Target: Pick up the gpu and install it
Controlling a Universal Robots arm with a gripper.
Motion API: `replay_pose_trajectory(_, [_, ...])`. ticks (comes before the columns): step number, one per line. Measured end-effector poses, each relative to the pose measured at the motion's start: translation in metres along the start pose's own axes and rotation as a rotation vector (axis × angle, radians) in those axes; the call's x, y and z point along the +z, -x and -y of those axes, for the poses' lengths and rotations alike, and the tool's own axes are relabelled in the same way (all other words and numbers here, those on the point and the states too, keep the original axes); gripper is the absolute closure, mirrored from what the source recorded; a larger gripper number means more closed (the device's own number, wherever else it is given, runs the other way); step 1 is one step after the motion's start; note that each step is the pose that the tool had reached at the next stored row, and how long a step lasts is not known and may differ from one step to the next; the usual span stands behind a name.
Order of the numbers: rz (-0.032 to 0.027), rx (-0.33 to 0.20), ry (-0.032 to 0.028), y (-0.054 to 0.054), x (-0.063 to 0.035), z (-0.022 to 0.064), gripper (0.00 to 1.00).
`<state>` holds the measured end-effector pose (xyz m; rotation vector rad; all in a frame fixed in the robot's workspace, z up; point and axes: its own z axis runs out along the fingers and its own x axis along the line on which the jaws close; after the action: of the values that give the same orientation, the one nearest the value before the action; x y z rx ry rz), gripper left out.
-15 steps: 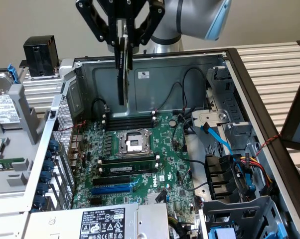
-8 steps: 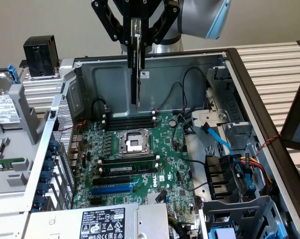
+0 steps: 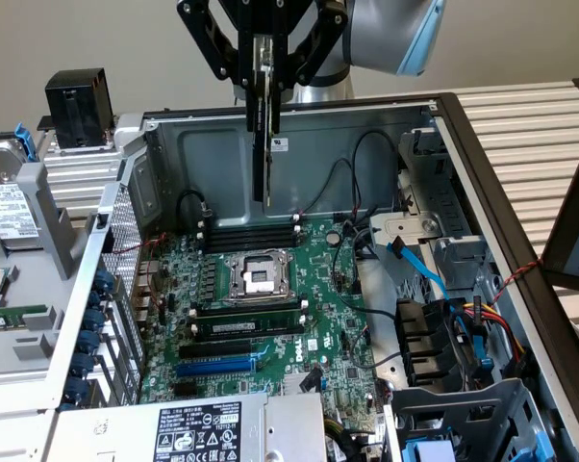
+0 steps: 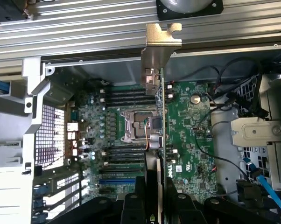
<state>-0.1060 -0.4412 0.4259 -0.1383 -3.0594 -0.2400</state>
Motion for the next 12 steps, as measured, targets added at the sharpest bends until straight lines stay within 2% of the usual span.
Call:
replay_pose_trajectory(6, [0.0,0.0,0.0,0.0,0.0,0.0,0.73])
replay_pose_trajectory(7, [0.0023,-0.001,0.0002,0.0,0.0001,-0.0002,0.73])
replay_pose_trajectory(8, [0.0088,-0.009,0.0002,0.0,0.0002,-0.0007,0.73])
replay_pose_trajectory(12, [0.0186,-0.075,-0.0024,0.0,0.0005,-0.0006,0.73])
